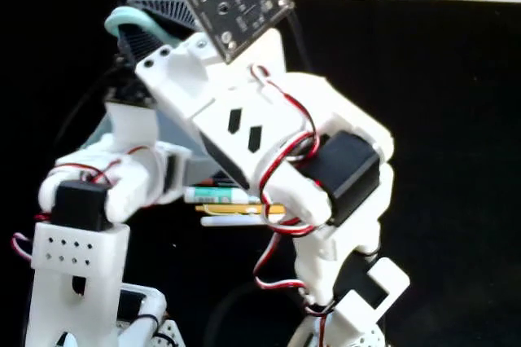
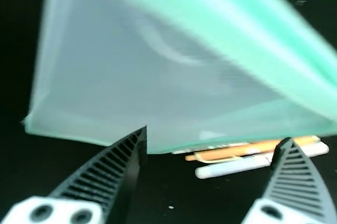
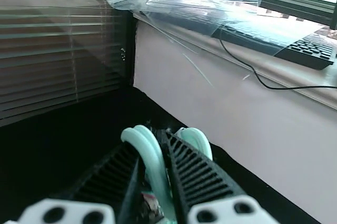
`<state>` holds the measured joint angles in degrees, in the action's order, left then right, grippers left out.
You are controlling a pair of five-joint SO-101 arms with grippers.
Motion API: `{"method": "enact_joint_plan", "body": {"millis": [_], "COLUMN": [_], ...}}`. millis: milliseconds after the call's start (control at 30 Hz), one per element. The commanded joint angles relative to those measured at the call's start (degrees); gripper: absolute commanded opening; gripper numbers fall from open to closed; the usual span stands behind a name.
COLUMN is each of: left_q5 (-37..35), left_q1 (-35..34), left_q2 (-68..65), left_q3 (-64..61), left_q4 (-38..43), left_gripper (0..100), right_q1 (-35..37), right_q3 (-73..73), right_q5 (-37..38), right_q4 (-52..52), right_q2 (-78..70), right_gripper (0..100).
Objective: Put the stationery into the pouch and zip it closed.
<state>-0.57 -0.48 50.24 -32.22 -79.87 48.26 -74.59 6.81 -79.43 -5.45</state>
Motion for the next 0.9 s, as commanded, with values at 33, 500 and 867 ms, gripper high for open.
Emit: {"method": "enact_joint_plan", "body": {"millis": [33, 500, 867], "left_q5": [-0.3, -0.3, -0.4], "left_q1": [-7.1, -18.6, -33.0], "left_q2": [-0.2, -0.1, -0.1], "left_q3": [-0.7, -4.1, -4.0], "left_q4": [1.1, 1.4, 5.5], "left_gripper": [37, 37, 37], "right_q1": [1.8, 4.0, 4.1], "right_q3": [-1.7, -3.3, -15.7], "right_q5": [0.5, 0.7, 0.7], "right_q4": [0.7, 4.7, 4.2], "right_q2": [-0.2, -9.2, -16.5], "right_gripper": [1.1, 1.1, 1.1]}}
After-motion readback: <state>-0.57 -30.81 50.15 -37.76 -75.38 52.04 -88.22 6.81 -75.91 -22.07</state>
